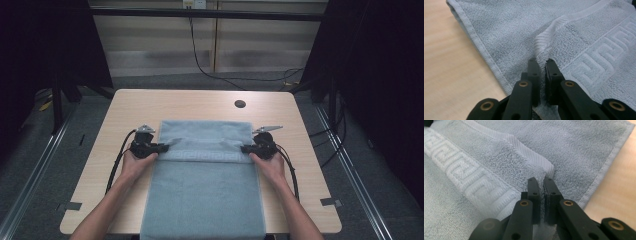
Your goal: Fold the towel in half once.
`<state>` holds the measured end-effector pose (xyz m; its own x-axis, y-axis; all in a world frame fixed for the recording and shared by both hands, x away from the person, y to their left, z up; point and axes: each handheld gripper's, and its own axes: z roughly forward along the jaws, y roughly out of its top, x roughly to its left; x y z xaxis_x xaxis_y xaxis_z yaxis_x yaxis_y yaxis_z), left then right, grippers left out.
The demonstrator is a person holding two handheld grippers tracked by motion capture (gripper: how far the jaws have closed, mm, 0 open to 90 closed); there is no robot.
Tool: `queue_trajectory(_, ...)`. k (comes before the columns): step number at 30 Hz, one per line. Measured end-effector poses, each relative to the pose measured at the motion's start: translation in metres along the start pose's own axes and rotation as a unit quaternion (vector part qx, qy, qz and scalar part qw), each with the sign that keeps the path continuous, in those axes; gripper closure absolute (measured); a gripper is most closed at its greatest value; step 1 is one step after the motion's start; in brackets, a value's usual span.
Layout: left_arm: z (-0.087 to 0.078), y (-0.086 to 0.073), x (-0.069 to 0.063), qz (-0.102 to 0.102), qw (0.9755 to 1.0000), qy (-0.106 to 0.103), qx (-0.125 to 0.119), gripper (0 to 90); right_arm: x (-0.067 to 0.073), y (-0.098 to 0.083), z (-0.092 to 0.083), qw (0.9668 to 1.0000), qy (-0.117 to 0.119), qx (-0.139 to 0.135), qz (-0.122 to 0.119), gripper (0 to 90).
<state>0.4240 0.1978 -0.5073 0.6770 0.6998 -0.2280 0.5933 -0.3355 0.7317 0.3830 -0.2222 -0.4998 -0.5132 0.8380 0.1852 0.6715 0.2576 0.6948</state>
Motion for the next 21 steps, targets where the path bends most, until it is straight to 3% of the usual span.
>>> queue_trajectory(3, 0.005, 0.003, 0.010, -0.015, 0.9998, -0.001, -0.012, 84.5, -0.010, 0.009, 0.010, 0.9998, -0.001, -0.012, 0.014, 85.9)
queue_trajectory(4, 0.010, 0.008, 0.016, -0.035, 0.9992, 0.002, -0.018, 84.6, -0.012, 0.011, 0.013, 0.9998, -0.004, -0.016, 0.015, 85.9)
queue_trajectory(8, 0.018, 0.017, 0.019, -0.035, 0.9991, 0.016, -0.016, 84.5, -0.017, 0.021, 0.021, 0.9994, -0.018, -0.016, 0.025, 85.9)
queue_trajectory(9, 0.020, 0.021, 0.022, -0.034, 0.9992, 0.018, -0.012, 84.5, -0.018, 0.026, 0.025, 0.9991, -0.031, -0.015, 0.024, 85.8)
queue_trajectory(12, 0.019, 0.021, 0.024, -0.040, 0.9990, 0.014, -0.012, 84.5, -0.023, 0.028, 0.028, 0.9989, -0.025, -0.025, 0.030, 85.8)
queue_trajectory(15, 0.014, 0.023, 0.022, -0.040, 0.9991, 0.012, -0.010, 84.8, -0.023, 0.028, 0.025, 0.9989, -0.020, -0.028, 0.032, 85.9)
queue_trajectory(16, 0.003, 0.028, 0.019, -0.044, 0.9985, 0.000, -0.034, 84.8, -0.020, 0.030, 0.018, 0.9989, -0.013, -0.038, 0.025, 85.9)
queue_trajectory(17, 0.003, 0.028, 0.019, -0.044, 0.9985, 0.000, -0.034, 84.8, -0.020, 0.030, 0.018, 0.9989, -0.013, -0.038, 0.025, 85.9)
queue_trajectory(18, -0.011, 0.037, 0.012, -0.034, 0.9977, -0.008, -0.058, 84.9, -0.018, 0.036, 0.005, 0.9973, 0.002, -0.069, 0.025, 86.0)
queue_trajectory(20, -0.020, 0.041, 0.009, -0.024, 0.9975, -0.009, -0.065, 84.9, -0.017, 0.040, -0.002, 0.9964, 0.008, -0.082, 0.023, 86.0)
queue_trajectory(21, -0.028, 0.045, 0.006, -0.022, 0.9968, -0.012, -0.076, 84.9, -0.012, 0.049, -0.018, 0.9940, 0.015, -0.107, 0.019, 86.0)
